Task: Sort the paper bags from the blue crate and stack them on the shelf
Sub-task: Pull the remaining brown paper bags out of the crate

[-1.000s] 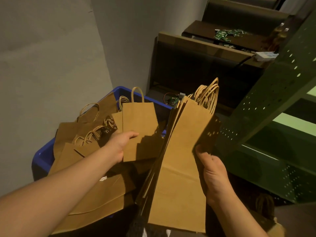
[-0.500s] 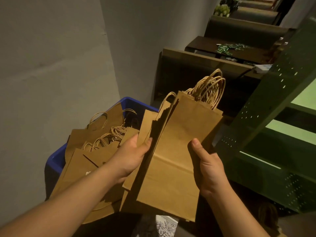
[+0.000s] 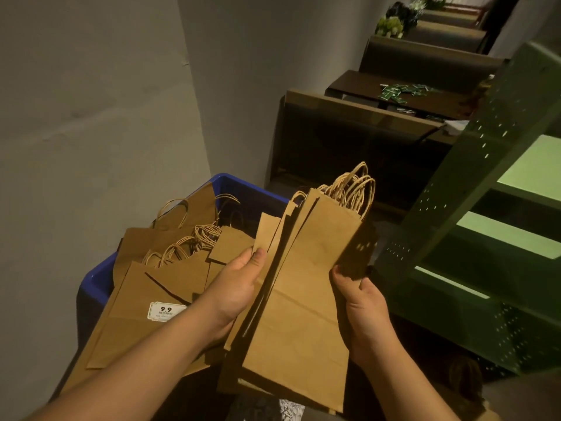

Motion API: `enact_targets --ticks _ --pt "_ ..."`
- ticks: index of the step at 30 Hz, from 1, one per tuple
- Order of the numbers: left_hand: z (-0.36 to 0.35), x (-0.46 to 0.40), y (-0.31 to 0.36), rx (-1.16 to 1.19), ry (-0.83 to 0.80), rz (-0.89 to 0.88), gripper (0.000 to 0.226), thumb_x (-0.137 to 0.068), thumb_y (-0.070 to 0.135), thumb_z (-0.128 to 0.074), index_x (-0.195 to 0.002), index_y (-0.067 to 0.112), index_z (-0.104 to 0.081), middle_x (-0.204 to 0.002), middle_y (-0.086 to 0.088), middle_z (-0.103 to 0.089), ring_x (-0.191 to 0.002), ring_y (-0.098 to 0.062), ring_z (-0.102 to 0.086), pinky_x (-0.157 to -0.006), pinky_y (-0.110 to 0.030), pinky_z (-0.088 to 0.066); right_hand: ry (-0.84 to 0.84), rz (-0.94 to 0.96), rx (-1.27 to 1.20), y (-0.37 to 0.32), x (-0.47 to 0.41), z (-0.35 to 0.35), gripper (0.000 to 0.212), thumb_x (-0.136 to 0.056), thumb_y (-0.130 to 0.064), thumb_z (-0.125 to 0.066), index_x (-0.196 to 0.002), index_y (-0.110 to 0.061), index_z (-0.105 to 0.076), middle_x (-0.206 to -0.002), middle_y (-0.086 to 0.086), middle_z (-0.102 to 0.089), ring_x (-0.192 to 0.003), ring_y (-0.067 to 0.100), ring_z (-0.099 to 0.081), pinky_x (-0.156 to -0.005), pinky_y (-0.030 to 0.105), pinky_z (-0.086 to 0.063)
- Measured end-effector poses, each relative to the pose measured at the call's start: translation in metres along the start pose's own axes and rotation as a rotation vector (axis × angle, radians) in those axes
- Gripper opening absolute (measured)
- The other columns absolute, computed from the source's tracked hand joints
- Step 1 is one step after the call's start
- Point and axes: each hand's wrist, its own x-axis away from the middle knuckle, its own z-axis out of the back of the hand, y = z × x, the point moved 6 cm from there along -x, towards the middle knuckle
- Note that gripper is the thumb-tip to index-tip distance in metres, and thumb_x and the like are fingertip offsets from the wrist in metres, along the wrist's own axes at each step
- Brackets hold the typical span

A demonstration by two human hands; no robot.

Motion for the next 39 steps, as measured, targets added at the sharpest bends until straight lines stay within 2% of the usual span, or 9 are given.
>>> enact_targets --ticks 6,11,15,20,24,27,31,34,39 --pt "0.0 0.005 -0.003 -0.046 0.013 0.056 0.063 -0.106 0.049 -0.042 -0.163 0.032 -0.021 -0.162 -0.003 -0.04 -0.148 -0.027 -0.04 -0.122 -0.054 -0.033 -0.049 -0.007 0.01 0.0 0.004 -0.002 0.024 -0.097 -0.017 -0.061 -0.12 -0.008 -0.062 -0.086 0.002 -0.076 -0.067 0.01 -0.072 -0.054 0.017 -0.052" --pt "0.009 0.006 -0.002 0.047 0.059 0.04 0.06 -0.108 0.047 -0.042 -0.162 0.029 -0.024 -0.164 0.001 -0.036 -0.153 -0.024 -0.029 -0.124 -0.047 -0.021 -0.049 -0.003 0.109 -0.001 0.005 -0.001 0.026 -0.093 -0.025 -0.067 -0.115 -0.013 -0.063 -0.103 0.008 -0.069 -0.087 0.021 -0.063 -0.073 0.028 -0.045" --pt "0.009 0.003 -0.014 0.131 -0.013 0.072 0.123 -0.059 0.092 -0.07 -0.16 0.035 -0.03 -0.159 -0.003 -0.046 -0.147 -0.029 -0.041 -0.123 -0.056 -0.028 -0.083 -0.022 0.094 0.008 0.006 -0.008 0.025 -0.094 -0.022 -0.067 -0.118 -0.017 -0.063 -0.107 0.002 -0.076 -0.101 0.018 -0.071 -0.082 0.027 -0.048" --pt "-0.004 0.013 -0.019 0.072 -0.026 0.102 0.177 -0.02 0.081 -0.089 -0.164 0.02 -0.007 -0.159 -0.013 -0.042 -0.141 -0.032 -0.047 -0.116 -0.054 -0.04 -0.133 -0.037 0.149 0.017 0.009 -0.018 0.035 -0.088 -0.027 -0.073 -0.119 -0.016 -0.06 -0.102 -0.002 -0.079 -0.095 0.015 -0.075 -0.08 0.029 -0.054" --pt "-0.011 0.013 -0.02 -0.039 -0.006 0.124 0.155 -0.045 0.081 -0.081 -0.165 0.025 0.0 -0.167 -0.011 -0.029 -0.149 -0.035 -0.036 -0.119 -0.057 -0.036 0.008 0.034 0.301 0.014 0.007 -0.011 0.033 -0.088 -0.031 -0.075 -0.114 -0.017 -0.061 -0.097 0.0 -0.076 -0.083 0.016 -0.075 -0.069 0.026 -0.052" --pt "-0.016 0.015 -0.024 -0.113 0.011 0.133 0.136 -0.062 0.076 -0.072 -0.164 0.029 0.005 -0.171 -0.008 -0.018 -0.154 -0.036 -0.025 -0.121 -0.057 -0.031 0.021 0.036 0.413 0.013 0.008 -0.012 0.04 -0.085 -0.038 -0.078 -0.113 -0.019 -0.057 -0.104 0.002 -0.07 -0.091 0.02 -0.069 -0.069 0.028 -0.05" --pt "-0.01 0.014 -0.032 -0.185 0.037 0.07 0.129 -0.068 0.071 -0.08 -0.164 0.029 -0.004 -0.169 -0.006 -0.024 -0.153 -0.032 -0.028 -0.121 -0.056 -0.033 0.042 0.007 0.661 0.014 0.004 -0.008 0.05 -0.076 -0.055 -0.079 -0.103 -0.023 -0.051 -0.103 0.003 -0.064 -0.092 0.021 -0.066 -0.072 0.034 -0.057" --pt "-0.01 0.015 -0.033 -0.195 0.053 0.036 0.12 -0.07 0.069 -0.081 -0.163 0.034 -0.013 -0.166 -0.004 -0.032 -0.151 -0.03 -0.034 -0.12 -0.055 -0.036 0.076 -0.02 0.61 0.016 0.002 -0.004 0.051 -0.074 -0.058 -0.078 -0.103 -0.023 -0.055 -0.103 0.003 -0.068 -0.092 0.022 -0.069 -0.074 0.036 -0.059" --pt "-0.017 0.017 -0.028 -0.289 0.05 0.027 0.114 -0.085 0.056 -0.074 -0.165 0.024 0.001 -0.17 -0.004 -0.022 -0.156 -0.029 -0.023 -0.123 -0.05 -0.031 -0.006 -0.06 0.541 0.022 0.0 -0.006 0.074 -0.06 -0.067 -0.081 -0.111 -0.016 -0.067 -0.097 0.003 -0.077 -0.088 0.023 -0.075 -0.077 0.037 -0.059"
